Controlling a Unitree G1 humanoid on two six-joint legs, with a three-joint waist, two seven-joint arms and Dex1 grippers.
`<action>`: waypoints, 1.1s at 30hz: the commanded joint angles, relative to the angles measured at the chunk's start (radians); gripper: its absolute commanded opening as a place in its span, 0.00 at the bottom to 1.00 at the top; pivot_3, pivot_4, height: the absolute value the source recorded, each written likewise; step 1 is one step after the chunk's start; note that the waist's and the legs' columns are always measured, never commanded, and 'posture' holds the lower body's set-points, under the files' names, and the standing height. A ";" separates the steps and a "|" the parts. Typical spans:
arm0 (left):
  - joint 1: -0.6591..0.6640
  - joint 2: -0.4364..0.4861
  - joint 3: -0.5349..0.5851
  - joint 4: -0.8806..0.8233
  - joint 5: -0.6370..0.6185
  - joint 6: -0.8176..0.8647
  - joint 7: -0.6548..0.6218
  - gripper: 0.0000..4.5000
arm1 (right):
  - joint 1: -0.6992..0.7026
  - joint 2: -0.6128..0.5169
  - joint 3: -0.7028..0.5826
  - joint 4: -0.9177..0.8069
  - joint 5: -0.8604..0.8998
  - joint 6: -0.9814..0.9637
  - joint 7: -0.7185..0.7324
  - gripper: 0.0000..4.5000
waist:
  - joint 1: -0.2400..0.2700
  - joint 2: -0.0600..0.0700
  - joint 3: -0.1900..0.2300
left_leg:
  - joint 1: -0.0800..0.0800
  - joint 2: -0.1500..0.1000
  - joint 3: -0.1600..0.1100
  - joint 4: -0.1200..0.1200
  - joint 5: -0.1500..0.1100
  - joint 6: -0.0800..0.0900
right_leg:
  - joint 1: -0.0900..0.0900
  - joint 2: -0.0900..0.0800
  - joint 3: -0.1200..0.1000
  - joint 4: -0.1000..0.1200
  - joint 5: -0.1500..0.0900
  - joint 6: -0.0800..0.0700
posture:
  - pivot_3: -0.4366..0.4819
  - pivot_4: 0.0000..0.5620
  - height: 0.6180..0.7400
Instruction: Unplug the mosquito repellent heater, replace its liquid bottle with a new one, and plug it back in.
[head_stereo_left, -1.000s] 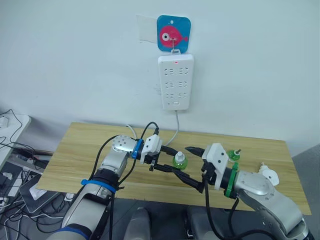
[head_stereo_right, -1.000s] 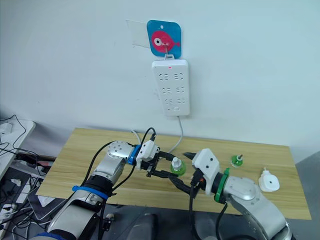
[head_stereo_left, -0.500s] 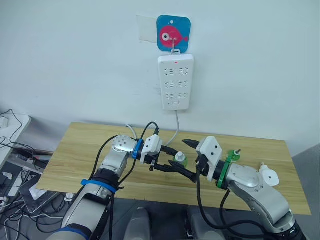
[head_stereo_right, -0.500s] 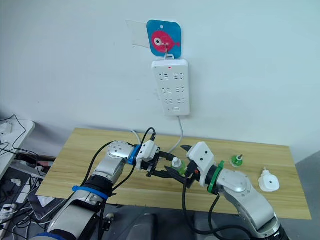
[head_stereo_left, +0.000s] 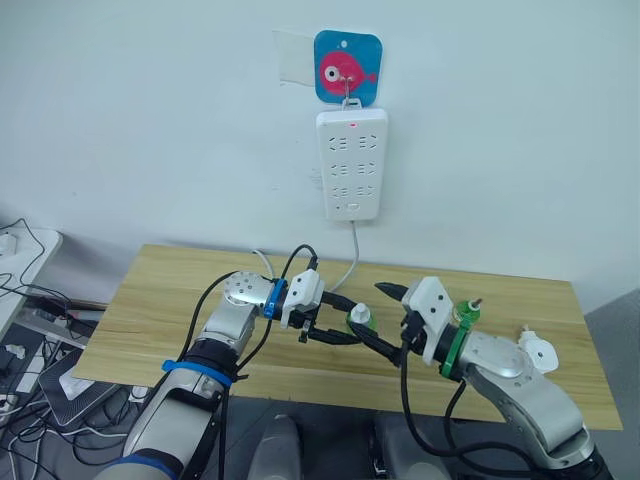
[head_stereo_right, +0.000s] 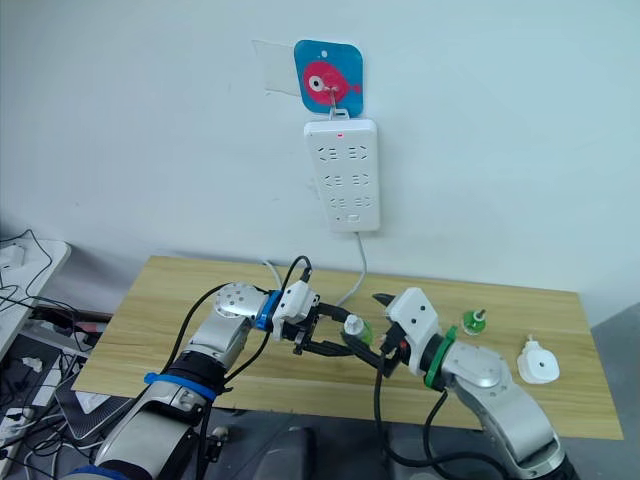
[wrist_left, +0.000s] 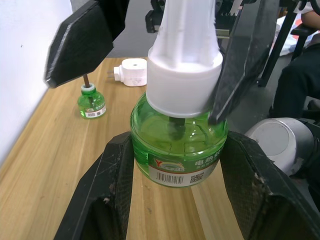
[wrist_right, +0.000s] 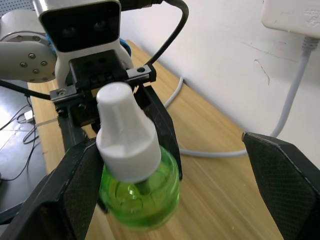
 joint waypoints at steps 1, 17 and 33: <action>0.003 0.006 0.013 -0.029 -0.009 -0.006 -0.013 0.48 | 0.009 -0.022 -0.063 -0.109 0.026 0.046 -0.016 0.99 | -0.001 0.000 0.000 | 0.000 0.000 0.000 0.000 0.000 0.000 | 0.000 0.000 0.000 0.000 0.000 0.000 | 0.47 0.34 1.00; -0.001 0.003 0.011 -0.017 -0.006 -0.013 -0.022 0.48 | 0.113 -0.052 -0.028 -0.090 0.032 -0.052 0.094 0.99 | -0.004 0.000 0.000 | 0.000 0.000 0.000 0.000 0.000 0.000 | 0.000 0.000 0.000 0.000 0.000 0.000 | 0.46 0.34 1.00; 0.010 0.008 0.007 -0.032 -0.003 -0.022 -0.025 0.48 | -0.063 0.096 0.037 -0.016 -0.055 -0.001 -0.034 0.99 | -0.001 0.000 0.000 | 0.000 0.000 0.000 0.000 0.000 0.000 | 0.000 0.000 0.000 0.000 0.000 0.000 | 0.48 0.32 1.00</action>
